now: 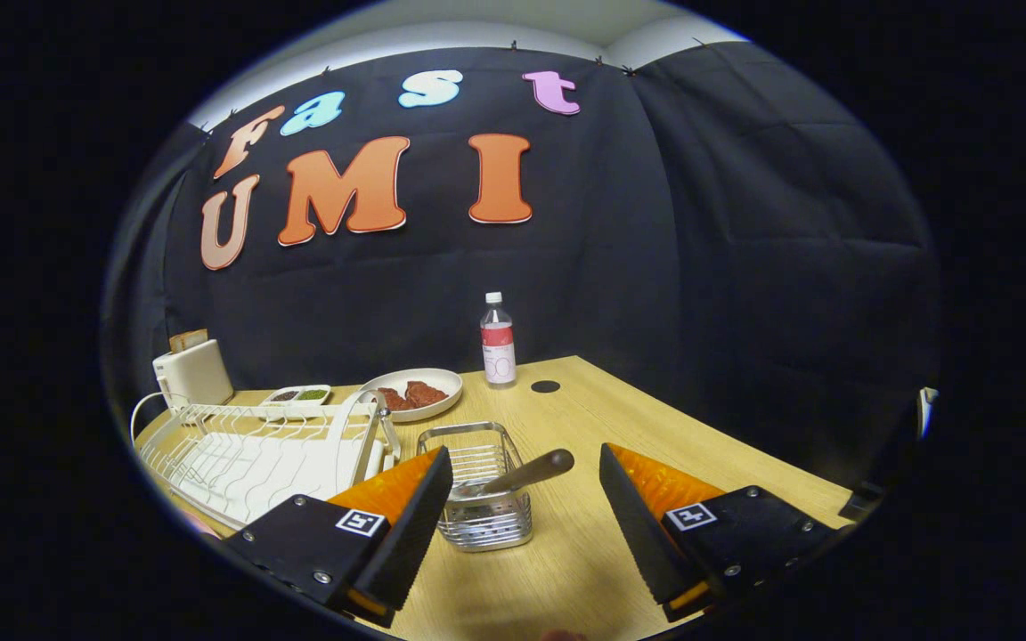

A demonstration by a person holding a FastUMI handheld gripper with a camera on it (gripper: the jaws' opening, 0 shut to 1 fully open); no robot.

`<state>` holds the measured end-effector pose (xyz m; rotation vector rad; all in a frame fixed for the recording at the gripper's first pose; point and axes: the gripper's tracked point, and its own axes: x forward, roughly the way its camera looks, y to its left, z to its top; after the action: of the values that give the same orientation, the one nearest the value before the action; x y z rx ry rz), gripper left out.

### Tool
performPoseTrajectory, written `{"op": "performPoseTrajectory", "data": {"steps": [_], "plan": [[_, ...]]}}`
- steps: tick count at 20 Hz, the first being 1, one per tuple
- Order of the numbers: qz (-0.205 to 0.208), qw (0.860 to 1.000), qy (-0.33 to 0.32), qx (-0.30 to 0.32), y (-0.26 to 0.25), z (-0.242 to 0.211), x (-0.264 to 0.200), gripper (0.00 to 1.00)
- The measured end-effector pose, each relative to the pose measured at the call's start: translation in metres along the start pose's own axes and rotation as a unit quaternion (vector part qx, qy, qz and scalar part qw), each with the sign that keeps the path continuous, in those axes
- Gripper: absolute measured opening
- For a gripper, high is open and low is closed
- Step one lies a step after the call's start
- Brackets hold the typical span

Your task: Take the plate from the dish rack, then take the spoon from the basket and place it into the plate.

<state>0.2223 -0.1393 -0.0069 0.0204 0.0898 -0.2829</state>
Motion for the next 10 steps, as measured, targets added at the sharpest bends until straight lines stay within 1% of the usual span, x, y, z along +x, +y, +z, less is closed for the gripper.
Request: {"op": "performPoseTrajectory", "data": {"steps": [2,4,5,6,7,8,9,10], "plan": [[0.008,1.000,-0.003,-0.004,0.004,-0.001,0.006,0.99],[0.010,1.000,-0.001,-0.007,0.005,-0.005,0.014,0.91],[0.010,1.000,0.000,-0.008,0.006,-0.007,0.017,0.81],[0.010,1.000,0.001,-0.008,0.007,-0.008,0.018,0.76],[0.006,1.000,0.001,-0.009,0.006,-0.009,0.018,0.66],[0.003,1.000,-0.002,-0.012,0.005,-0.008,0.019,0.60],[0.005,1.000,-0.004,-0.012,0.007,-0.007,0.018,0.50],[0.018,1.000,-0.005,-0.004,0.015,-0.005,0.015,0.39]]}}
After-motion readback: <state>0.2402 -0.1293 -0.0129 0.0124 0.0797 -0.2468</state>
